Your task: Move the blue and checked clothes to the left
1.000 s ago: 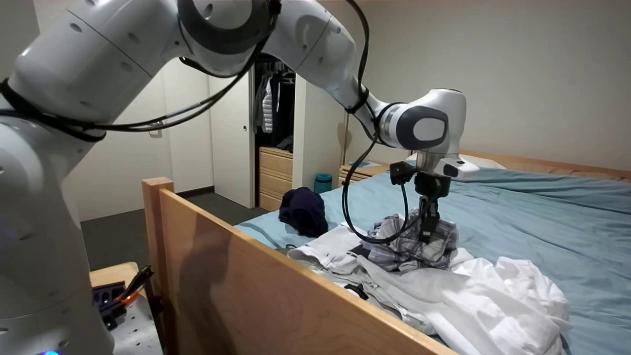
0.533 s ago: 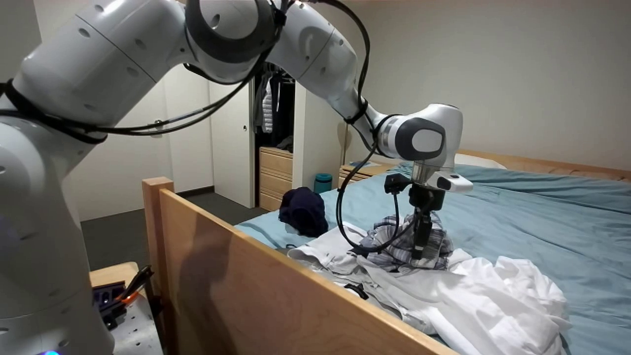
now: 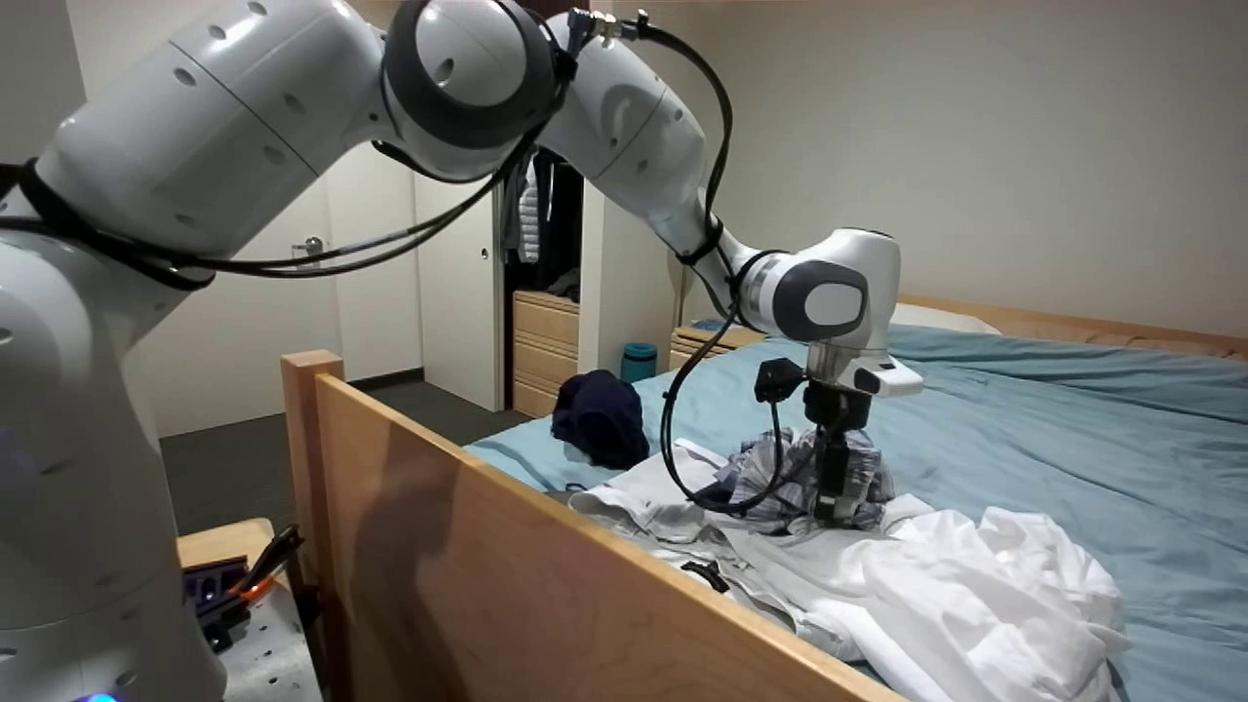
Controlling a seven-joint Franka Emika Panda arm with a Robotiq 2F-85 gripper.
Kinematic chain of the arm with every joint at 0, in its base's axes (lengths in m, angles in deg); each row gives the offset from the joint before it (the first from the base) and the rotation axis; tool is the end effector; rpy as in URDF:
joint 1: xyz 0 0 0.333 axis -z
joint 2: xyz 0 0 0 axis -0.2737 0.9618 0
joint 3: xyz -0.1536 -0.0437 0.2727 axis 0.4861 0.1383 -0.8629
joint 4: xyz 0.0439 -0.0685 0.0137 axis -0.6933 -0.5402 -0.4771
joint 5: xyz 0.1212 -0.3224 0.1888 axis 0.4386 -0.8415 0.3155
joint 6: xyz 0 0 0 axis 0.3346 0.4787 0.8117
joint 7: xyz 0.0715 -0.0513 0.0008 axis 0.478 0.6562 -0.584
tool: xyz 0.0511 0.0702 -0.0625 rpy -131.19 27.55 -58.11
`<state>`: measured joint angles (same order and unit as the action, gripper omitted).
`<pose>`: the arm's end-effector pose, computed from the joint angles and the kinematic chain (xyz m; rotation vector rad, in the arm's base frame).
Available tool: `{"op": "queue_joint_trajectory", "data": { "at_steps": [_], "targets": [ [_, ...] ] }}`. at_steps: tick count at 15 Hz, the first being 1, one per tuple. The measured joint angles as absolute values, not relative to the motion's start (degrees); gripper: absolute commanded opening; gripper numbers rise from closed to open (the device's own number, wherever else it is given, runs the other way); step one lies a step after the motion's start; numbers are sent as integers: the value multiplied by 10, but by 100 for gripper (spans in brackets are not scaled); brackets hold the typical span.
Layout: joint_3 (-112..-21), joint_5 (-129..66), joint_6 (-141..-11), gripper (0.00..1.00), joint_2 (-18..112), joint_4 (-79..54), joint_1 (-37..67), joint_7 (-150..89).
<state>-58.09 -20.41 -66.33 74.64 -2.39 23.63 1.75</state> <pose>0.6891 -0.2186 0.2385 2.7030 -1.5239 -0.0154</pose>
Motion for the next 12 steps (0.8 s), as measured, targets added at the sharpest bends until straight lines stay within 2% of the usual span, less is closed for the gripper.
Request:
{"op": "queue_joint_trajectory", "data": {
  "at_steps": [7, 8, 9, 10, 12],
  "targets": [
    [-606, -195, -730, 100, 777, 0, 235, 18],
    [-608, -195, -733, 88, 781, 3, 235, 18],
    [-609, -194, -736, 80, 785, 6, 235, 18],
    [-609, -194, -738, 67, 788, 8, 235, 18],
    [-610, -194, -738, 54, 791, 13, 235, 17]
  ]
}}
